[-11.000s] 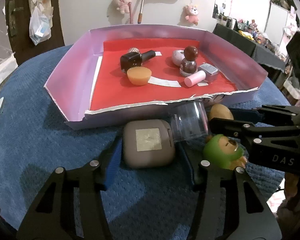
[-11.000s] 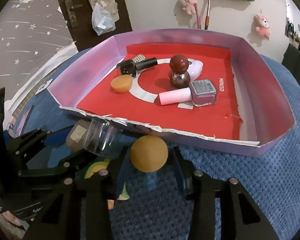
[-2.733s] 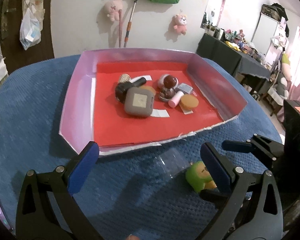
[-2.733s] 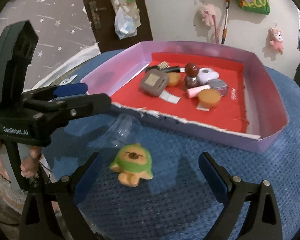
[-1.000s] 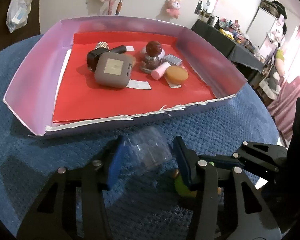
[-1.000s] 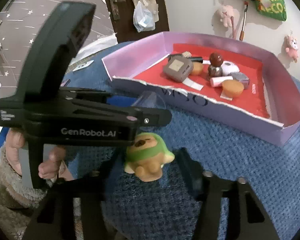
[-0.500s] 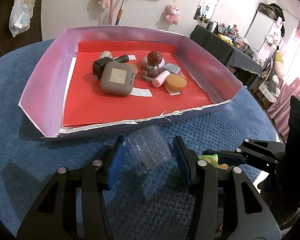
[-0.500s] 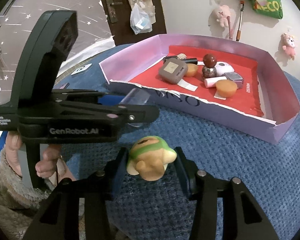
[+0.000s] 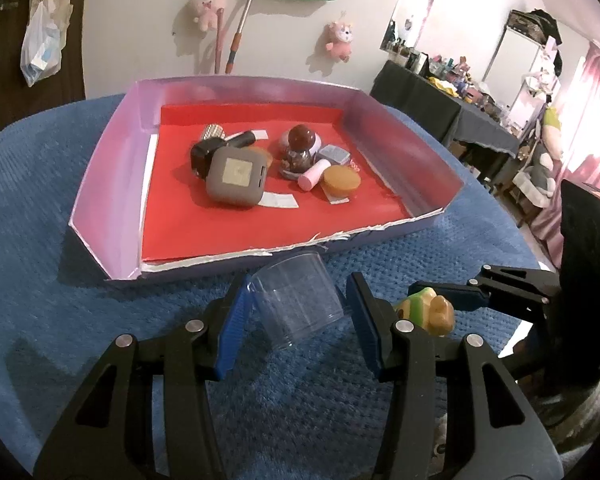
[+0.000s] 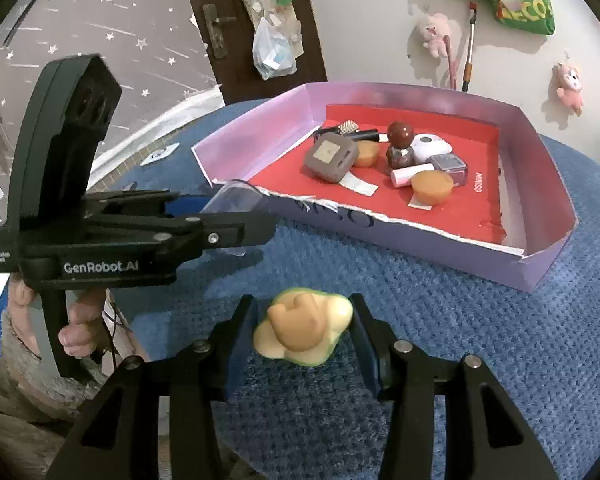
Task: Organize rigid objects
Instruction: 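Carry the figurine and clear cup over the box with both tools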
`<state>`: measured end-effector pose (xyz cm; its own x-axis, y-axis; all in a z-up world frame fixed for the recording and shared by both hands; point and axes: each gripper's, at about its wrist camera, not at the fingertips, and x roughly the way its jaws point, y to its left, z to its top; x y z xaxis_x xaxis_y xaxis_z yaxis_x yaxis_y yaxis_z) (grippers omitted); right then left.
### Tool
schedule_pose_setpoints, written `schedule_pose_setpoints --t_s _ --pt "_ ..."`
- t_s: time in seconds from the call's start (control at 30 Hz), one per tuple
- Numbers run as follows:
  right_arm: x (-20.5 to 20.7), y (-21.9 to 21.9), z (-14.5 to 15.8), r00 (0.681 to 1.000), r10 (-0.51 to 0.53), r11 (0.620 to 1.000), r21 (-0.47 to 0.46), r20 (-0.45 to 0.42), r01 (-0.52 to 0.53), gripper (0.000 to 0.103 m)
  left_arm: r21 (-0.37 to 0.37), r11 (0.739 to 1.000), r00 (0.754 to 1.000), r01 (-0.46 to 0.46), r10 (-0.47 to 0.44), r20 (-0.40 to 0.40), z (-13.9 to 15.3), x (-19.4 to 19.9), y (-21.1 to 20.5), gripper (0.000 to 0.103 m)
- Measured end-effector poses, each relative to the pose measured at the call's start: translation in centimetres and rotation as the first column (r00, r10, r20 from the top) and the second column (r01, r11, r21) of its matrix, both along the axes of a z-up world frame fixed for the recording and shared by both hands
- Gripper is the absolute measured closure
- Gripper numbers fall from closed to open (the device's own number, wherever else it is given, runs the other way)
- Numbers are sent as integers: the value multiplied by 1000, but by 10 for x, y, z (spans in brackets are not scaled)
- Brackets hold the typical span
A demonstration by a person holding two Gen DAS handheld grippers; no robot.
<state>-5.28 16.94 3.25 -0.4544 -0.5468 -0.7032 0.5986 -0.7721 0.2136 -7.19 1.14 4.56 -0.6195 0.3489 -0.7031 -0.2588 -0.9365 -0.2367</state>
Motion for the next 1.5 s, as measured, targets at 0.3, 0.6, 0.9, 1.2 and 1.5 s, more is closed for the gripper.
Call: schedule_pose_setpoints --t_s 0.3,0.6,0.9,1.2,1.5 --pt "-8 14 27 1000 10 994 -112 6 -9 54 -2 1000 999 -12 11 -53 21 -8 -5 56" --pt "-41 20 49 998 -50 992 -116 -42 44 54 -49 998 999 -28 26 -39 25 -40 -5 56" --pt "-77 13 41 997 -78 992 -98 -22 75 54 -39 999 998 -8 10 63 2 -71 -9 56" --pt "-104 7 15 994 -94 993 -73 48 98 54 -49 999 991 23 -16 132 -17 -83 -9 56" --pt "-119 5 -1 989 -111 992 -56 93 117 54 -25 999 989 20 -16 150 -24 -93 -10 56"
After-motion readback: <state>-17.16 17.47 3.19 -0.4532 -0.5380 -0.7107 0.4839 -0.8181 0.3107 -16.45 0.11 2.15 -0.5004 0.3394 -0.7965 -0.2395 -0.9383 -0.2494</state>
